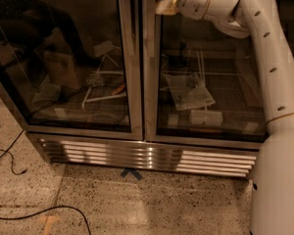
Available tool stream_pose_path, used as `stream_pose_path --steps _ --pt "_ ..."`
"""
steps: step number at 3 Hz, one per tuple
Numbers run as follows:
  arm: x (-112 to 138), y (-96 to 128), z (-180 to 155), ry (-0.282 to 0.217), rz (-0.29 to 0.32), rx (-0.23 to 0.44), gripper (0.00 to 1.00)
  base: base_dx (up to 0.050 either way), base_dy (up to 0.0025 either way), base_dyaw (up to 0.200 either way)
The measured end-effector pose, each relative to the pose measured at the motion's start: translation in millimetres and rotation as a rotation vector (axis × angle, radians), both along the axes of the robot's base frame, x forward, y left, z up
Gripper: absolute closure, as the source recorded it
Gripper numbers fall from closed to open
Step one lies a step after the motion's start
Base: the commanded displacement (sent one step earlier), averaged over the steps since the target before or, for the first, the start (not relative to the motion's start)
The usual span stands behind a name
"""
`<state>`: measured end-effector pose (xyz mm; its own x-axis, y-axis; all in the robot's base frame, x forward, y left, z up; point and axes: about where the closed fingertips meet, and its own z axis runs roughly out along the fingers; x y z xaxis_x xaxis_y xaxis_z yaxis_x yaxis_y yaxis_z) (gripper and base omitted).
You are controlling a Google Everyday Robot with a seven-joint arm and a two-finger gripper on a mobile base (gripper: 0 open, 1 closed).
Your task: Pick orange can from top drawer and place on counter
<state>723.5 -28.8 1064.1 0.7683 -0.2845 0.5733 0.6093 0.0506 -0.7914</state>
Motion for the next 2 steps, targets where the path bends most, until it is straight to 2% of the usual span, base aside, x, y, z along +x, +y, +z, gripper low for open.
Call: stream_pose_path --steps 2 --pt "4.7 -3.5 -2.0 0.003 0.011 -0.004 0.93 0.0 0.0 0.0"
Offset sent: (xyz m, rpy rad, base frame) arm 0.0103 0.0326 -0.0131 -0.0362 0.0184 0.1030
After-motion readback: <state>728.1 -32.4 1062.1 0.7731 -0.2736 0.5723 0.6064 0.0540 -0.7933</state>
